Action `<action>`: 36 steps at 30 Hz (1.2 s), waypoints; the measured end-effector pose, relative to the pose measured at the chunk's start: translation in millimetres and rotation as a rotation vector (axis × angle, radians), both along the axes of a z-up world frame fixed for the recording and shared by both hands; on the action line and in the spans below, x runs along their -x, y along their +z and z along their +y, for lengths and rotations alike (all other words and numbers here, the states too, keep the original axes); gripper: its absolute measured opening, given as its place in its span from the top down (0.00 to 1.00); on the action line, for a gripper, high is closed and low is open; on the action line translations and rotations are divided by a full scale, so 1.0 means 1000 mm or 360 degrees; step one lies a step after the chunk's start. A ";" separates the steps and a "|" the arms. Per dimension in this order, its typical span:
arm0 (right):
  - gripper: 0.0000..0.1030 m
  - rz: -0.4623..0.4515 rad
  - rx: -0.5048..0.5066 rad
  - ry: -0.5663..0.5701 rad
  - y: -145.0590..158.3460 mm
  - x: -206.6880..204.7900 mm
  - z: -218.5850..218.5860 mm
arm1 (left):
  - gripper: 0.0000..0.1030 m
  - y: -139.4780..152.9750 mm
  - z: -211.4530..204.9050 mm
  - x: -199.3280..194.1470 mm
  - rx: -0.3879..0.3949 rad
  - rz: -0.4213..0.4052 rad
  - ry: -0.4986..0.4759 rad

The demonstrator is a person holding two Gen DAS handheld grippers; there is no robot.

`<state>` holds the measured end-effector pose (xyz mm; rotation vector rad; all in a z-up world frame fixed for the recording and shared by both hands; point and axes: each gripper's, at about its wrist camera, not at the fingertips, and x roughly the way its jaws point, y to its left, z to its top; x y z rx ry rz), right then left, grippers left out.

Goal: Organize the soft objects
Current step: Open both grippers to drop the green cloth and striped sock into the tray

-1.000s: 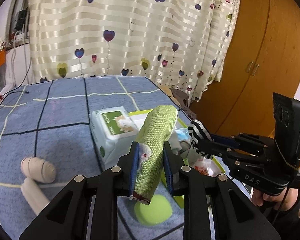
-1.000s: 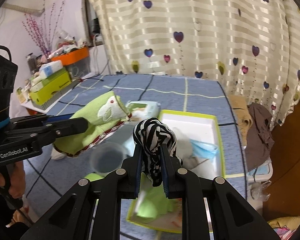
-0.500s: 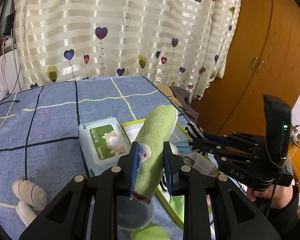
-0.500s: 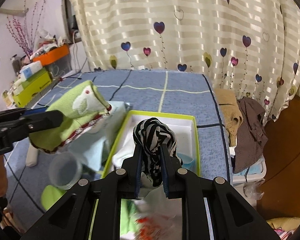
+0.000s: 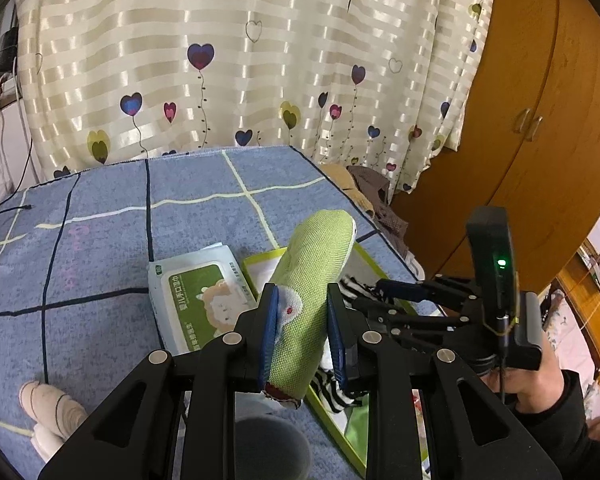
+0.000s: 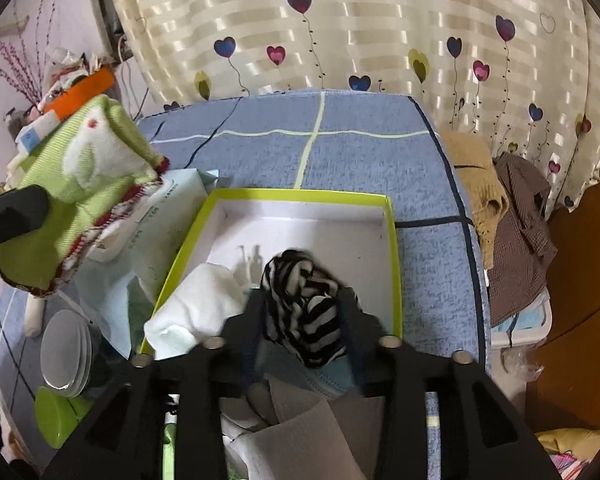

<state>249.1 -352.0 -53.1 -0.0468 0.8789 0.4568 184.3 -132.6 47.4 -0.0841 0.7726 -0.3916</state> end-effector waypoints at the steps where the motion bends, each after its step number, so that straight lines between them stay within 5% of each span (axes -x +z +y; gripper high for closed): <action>1: 0.57 -0.0008 -0.0011 -0.0002 0.002 0.002 -0.001 | 0.76 -0.001 -0.001 -0.001 -0.0002 0.0003 -0.0002; 14: 0.53 -0.0168 -0.0158 -0.0039 0.036 0.038 -0.027 | 0.76 -0.016 -0.041 -0.037 -0.0125 0.0047 -0.0062; 25: 0.53 -0.0175 -0.0203 -0.0065 0.034 0.045 -0.041 | 0.76 -0.047 -0.066 -0.075 -0.0293 0.0156 -0.0008; 36: 0.53 -0.0176 -0.0213 -0.0069 0.034 0.046 -0.040 | 0.66 -0.036 -0.060 -0.070 -0.0132 0.0190 -0.0057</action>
